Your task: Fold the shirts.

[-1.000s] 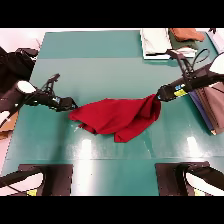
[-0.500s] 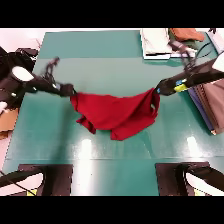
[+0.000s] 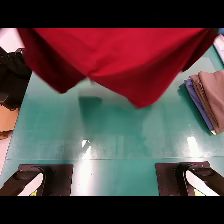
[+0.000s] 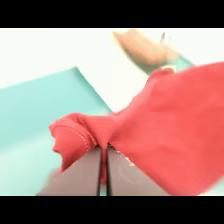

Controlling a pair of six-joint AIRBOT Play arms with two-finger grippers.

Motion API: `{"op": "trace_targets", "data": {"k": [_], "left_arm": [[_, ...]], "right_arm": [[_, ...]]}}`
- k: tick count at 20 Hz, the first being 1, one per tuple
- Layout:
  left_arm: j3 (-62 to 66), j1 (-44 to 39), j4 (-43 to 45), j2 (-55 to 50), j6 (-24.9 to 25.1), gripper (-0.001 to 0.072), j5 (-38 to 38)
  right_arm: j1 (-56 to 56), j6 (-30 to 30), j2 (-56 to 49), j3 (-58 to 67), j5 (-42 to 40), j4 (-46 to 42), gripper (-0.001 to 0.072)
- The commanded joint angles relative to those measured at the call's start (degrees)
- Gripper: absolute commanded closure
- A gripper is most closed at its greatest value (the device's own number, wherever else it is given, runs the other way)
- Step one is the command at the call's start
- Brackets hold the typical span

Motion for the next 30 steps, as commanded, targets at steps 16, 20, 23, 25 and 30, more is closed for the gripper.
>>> {"op": "trace_targets", "data": {"k": [16,20,23,25,30], "left_arm": [[-16.44,0.02,15.50,-17.51,-6.54,0.0680,-7.15],[-22.71,0.02,15.63,-30.62,-6.71,0.0679,3.98],[-22.64,0.07,15.93,-34.23,-7.28,0.0454,5.09],[-21.18,2.21,15.89,-33.99,-7.28,0.0143,1.57],[-24.59,11.82,14.40,-27.80,-5.03,0.0142,-13.22]], "right_arm": [[0.48,-0.28,-22.67,-2.62,1.73,3.93,0.0695],[2.54,-1.20,-35.74,-6.14,-5.68,4.17,0.0694],[2.45,-1.20,-40.35,-6.12,-8.11,4.57,0.0619],[1.09,-1.20,-40.85,-6.12,-8.46,4.61,0.0327],[-3.43,-4.42,-35.52,-8.79,3.10,4.68,0.0335]]}}
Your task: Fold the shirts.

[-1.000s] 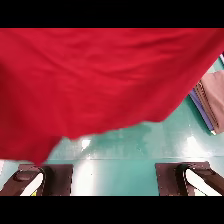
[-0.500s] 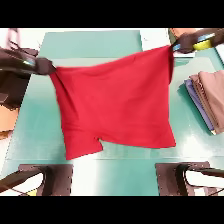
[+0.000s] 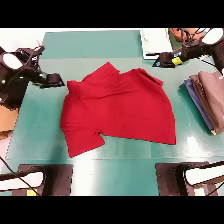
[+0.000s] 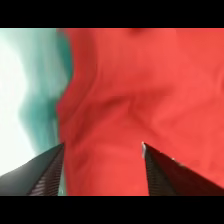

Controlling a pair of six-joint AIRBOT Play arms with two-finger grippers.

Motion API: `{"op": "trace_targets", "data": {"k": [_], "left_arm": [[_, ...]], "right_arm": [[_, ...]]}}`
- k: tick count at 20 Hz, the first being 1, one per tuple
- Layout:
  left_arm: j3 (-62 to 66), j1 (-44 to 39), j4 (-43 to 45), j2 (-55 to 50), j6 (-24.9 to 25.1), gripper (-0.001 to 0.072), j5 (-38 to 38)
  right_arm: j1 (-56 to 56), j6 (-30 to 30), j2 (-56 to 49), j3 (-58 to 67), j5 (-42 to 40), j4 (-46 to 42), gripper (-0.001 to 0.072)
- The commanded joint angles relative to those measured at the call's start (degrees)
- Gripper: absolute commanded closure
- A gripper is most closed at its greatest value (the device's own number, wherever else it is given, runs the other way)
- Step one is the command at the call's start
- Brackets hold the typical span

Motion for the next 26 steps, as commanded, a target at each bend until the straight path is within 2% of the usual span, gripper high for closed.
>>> {"op": "trace_targets", "data": {"k": [1,4,7,13,17,18,19,20,23,26], "left_arm": [[-6.80,5.62,-0.63,5.18,1.64,0.0142,-6.56],[-21.70,7.48,-0.63,11.15,1.77,0.0143,-3.30],[-32.11,7.48,-2.29,12.31,1.88,0.0143,-0.44],[-38.84,6.78,-8.55,12.28,1.90,0.0143,6.97],[-39.76,0.04,-11.04,12.28,2.91,0.0162,9.38],[-39.34,-0.87,-11.02,12.31,2.91,0.0353,9.07],[-38.36,-0.90,-11.04,12.31,2.78,0.0599,8.35],[-36.83,-0.90,-10.71,12.33,2.73,0.0680,7.34],[-31.12,-0.92,-10.58,14.45,2.82,0.0680,4.37],[-27.71,-0.92,-10.60,16.98,2.93,0.0680,4.09]], "right_arm": [[-2.23,-2.89,4.42,-4.92,7.02,0.11,0.0335],[-2.67,-4.07,11.58,-15.72,5.75,0.13,0.0335],[-2.23,-4.09,17.40,-24.17,2.95,0.17,0.0336],[-2.29,-4.98,20.70,-28.61,1.62,4.59,0.0336],[-2.69,-4.98,20.72,-28.59,1.49,6.58,0.0336],[-3.17,-5.01,20.70,-28.61,2.25,7.10,0.0335],[-3.93,-5.29,20.72,-28.61,3.28,7.02,0.0335],[-5.22,-5.51,20.72,-28.76,4.79,6.99,0.0336],[-11.76,-5.42,23.32,-35.34,7.41,5.95,0.0336],[-20.04,-4.90,28.20,-47.47,7.56,-4.37,0.0333]]}}
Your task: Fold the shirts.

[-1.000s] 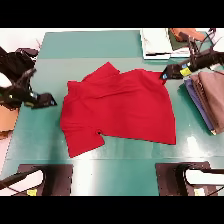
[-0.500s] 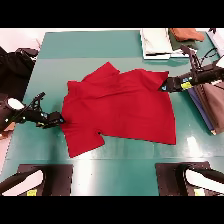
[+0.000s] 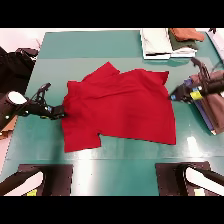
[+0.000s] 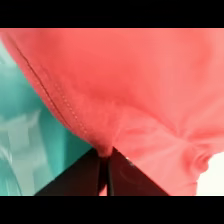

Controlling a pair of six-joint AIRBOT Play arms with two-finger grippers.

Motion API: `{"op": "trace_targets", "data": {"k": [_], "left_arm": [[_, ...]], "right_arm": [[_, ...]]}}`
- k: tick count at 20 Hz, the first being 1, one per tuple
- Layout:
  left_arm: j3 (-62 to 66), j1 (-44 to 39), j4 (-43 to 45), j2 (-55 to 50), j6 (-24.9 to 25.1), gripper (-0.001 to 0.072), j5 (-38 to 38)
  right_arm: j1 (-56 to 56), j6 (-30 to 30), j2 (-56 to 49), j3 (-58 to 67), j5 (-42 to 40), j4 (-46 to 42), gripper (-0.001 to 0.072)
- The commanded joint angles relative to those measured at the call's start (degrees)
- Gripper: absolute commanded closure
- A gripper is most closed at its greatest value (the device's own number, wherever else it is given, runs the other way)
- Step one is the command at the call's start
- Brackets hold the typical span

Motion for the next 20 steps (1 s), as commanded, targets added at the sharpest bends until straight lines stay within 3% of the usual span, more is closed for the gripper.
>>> {"op": "trace_targets", "data": {"k": [1,3,7,8,13,14,15,18,20], "left_arm": [[3.54,-0.22,-0.20,2.38,0.13,0.0680,-1.14],[3.56,-0.22,-0.22,2.47,0.13,0.0680,-1.14],[3.58,-0.22,-0.26,2.47,0.13,0.0680,-0.79],[3.58,-0.22,-0.31,2.47,0.13,0.0680,-0.76],[3.58,-0.22,-0.31,2.47,0.11,0.0680,-0.79],[3.58,-0.22,-0.31,2.47,0.11,0.0680,-0.83],[3.58,-0.22,-0.31,2.49,0.11,0.0680,-0.94],[3.69,-0.22,-0.31,2.56,0.02,0.0681,-1.99],[4.74,-0.22,-0.28,3.72,-0.74,0.0681,-2.97]], "right_arm": [[-9.62,0.42,4.66,-12.72,1.40,-11.06,0.0319],[-15.58,0.39,5.92,-19.71,1.88,-14.19,0.0239],[-20.72,0.50,3.32,-28.41,2.75,-13.40,0.0246],[-20.11,0.66,2.38,-29.73,2.40,-13.31,0.0277],[-10.62,1.46,-0.94,-32.04,-1.97,-7.87,0.0285],[-8.79,1.42,-0.94,-31.65,-3.17,-5.79,0.0322],[-6.58,1.42,-0.44,-30.93,-4.61,-4.11,0.0440],[-0.26,1.38,3.06,-27.61,-7.15,-4.00,0.0685],[3.02,1.36,6.64,-23.87,-7.52,-3.96,0.0692]]}}
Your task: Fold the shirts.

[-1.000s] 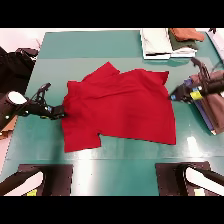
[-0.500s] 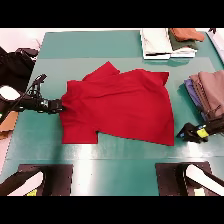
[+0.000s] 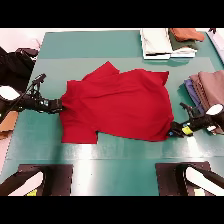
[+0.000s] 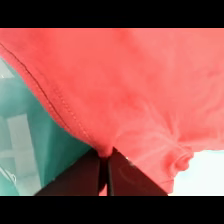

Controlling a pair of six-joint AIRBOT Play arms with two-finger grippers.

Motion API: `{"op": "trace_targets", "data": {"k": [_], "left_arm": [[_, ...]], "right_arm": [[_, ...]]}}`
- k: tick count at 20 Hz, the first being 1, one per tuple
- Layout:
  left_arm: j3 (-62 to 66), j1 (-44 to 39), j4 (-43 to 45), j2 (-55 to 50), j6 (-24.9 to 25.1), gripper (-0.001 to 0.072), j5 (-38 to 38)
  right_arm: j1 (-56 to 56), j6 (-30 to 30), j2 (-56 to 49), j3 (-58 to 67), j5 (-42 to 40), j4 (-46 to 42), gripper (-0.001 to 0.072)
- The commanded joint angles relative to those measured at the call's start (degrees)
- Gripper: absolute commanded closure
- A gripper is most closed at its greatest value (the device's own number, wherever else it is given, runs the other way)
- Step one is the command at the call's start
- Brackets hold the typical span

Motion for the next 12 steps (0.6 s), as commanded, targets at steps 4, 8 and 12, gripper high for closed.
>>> {"op": "trace_targets", "data": {"k": [4,8,12], "left_arm": [[11.74,0.04,0.04,10.54,-1.57,0.0681,-2.43],[34.27,0.04,0.48,19.06,-3.48,0.0681,-1.09],[56.98,0.04,0.70,20.55,-5.05,0.0682,0.24]], "right_arm": [[7.28,0.11,12.26,20.00,-1.40,1.55,0.0692],[4.70,0.09,17.79,44.98,-5.29,1.49,0.0692],[-1.31,0.07,18.51,66.36,-4.44,0.57,0.0693]]}}
